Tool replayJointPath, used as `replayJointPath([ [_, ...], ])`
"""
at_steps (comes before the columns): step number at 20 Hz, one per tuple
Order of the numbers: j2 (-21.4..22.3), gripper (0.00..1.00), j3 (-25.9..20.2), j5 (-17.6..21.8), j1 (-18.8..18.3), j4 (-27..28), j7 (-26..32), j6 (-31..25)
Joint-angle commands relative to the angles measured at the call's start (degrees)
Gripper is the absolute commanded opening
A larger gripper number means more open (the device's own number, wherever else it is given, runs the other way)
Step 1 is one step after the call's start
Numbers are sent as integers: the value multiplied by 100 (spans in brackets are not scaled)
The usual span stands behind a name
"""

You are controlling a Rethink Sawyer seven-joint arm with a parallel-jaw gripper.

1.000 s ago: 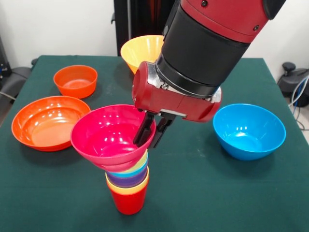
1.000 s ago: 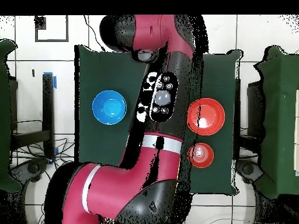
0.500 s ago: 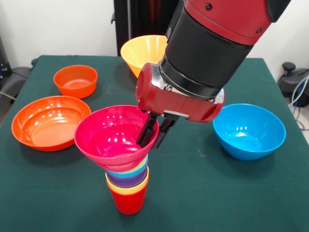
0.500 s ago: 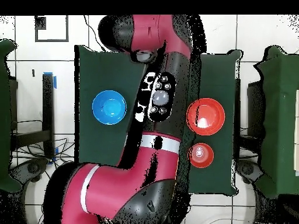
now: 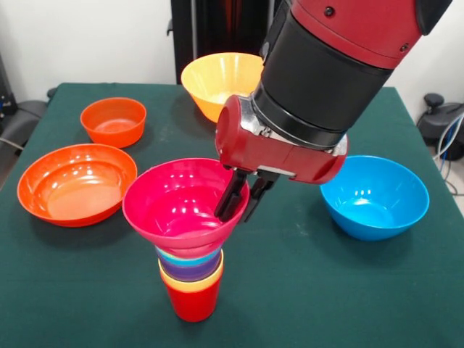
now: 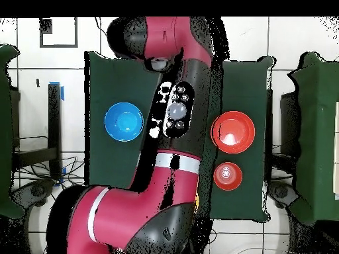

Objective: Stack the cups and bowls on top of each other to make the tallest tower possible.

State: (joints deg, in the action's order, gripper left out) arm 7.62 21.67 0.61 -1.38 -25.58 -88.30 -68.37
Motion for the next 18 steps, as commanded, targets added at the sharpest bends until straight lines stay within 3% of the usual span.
replayJointPath([
  [1,-96,0,-177,488,131,-803,579,-238],
  [18,296,0,-224,672,151,-1908,542,408],
])
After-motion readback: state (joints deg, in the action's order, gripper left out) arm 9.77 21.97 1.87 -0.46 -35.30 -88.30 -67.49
